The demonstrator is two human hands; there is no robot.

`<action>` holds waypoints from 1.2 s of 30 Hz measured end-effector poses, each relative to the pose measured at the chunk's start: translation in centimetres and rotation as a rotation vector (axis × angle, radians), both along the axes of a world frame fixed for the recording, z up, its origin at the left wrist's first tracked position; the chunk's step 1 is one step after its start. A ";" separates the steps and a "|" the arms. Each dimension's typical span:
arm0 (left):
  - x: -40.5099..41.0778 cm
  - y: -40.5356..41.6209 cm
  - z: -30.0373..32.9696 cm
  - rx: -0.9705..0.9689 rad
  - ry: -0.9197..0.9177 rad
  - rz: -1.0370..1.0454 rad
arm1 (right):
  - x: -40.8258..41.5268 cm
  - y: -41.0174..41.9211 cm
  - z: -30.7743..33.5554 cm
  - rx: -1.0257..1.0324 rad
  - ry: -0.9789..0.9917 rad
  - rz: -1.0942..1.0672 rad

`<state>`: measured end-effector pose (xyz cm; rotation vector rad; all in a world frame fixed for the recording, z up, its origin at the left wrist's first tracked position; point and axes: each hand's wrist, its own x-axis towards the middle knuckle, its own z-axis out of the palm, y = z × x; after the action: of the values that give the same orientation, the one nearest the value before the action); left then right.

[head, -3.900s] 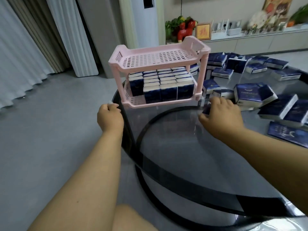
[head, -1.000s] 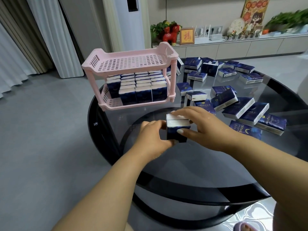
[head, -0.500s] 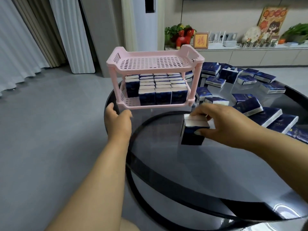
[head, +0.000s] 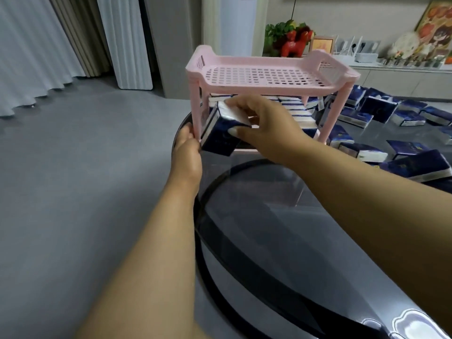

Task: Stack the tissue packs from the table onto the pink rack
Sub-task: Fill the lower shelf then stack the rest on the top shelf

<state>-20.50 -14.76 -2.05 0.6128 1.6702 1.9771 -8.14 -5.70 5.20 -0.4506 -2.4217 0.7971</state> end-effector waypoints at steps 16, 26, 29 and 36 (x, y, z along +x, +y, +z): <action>-0.6 0.1 -1.4 -0.005 0.123 -0.033 | -6.1 1.8 -1.4 0.293 -0.193 -0.222; -0.3 0.1 -1.0 -0.033 0.131 0.013 | -9.1 3.6 -1.5 0.484 -0.473 -0.324; -0.1 0.0 -1.0 -0.018 0.152 -0.004 | -9.6 3.4 -1.4 0.548 -0.527 -0.375; 0.0 -0.1 -0.8 -0.036 0.191 -0.002 | -9.5 2.3 -1.3 0.627 -0.518 -0.461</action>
<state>-20.49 -14.90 -2.88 0.8111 1.8116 1.9341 -17.64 -3.43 3.89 -0.9885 -2.6762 -0.3185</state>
